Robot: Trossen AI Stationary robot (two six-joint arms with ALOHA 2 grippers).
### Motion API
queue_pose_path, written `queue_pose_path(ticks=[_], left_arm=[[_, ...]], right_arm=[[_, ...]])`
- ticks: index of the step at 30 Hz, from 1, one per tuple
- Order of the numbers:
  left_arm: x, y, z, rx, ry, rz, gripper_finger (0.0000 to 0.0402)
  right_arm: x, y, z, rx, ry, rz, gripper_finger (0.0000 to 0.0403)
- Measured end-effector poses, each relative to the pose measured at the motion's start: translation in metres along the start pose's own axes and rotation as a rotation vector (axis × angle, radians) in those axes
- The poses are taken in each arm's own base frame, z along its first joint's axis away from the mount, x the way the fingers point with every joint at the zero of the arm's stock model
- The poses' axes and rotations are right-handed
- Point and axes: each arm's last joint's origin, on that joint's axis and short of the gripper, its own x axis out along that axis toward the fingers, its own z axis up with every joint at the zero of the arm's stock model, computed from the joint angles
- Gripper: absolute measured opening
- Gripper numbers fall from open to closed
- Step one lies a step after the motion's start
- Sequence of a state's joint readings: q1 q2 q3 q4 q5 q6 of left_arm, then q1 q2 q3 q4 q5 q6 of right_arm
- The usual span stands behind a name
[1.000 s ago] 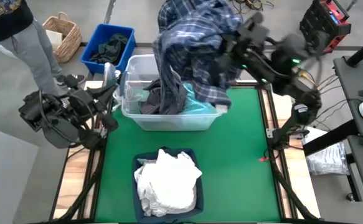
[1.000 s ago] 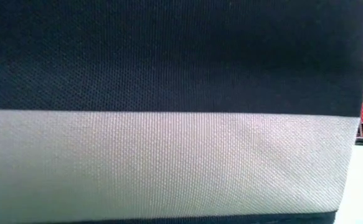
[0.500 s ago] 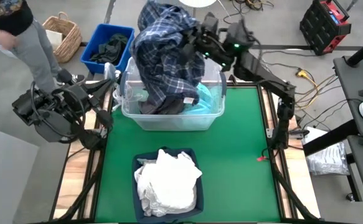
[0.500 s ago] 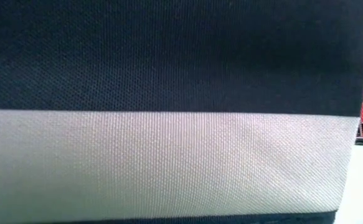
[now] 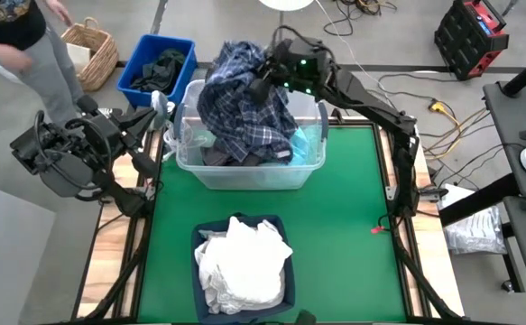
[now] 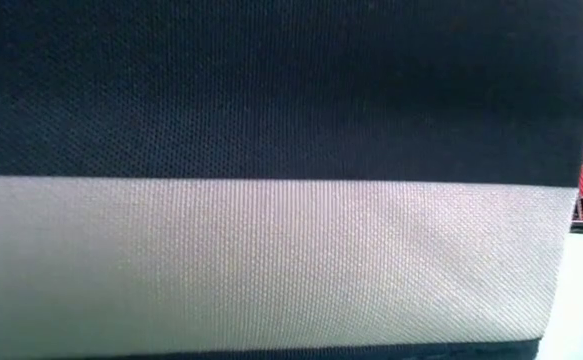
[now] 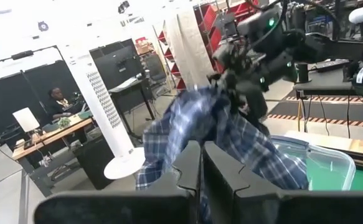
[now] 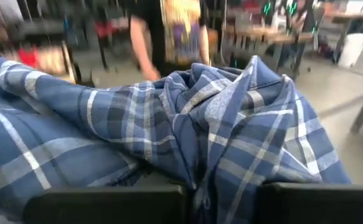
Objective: Sort clothes
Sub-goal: Put the blue checkered polo shirts into the transparent laundry bin
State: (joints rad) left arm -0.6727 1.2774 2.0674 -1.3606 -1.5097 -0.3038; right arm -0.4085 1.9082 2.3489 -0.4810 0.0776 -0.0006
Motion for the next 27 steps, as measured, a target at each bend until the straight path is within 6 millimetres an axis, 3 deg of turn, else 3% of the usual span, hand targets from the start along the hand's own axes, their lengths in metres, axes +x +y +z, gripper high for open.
queue_pose_path(ticks=[15, 27], left_arm=[[0.0, 0.0, -0.001, 0.005, 0.001, 0.0, 0.0], [0.0, 0.0, -0.001, 0.019, 0.001, 0.0, 0.0]], right_arm=[[0.033, 0.002, -0.065, -0.091, 0.383, 0.013, 0.0013], [0.034, 0.005, -0.09, -0.123, 0.578, 0.059, 0.0013]])
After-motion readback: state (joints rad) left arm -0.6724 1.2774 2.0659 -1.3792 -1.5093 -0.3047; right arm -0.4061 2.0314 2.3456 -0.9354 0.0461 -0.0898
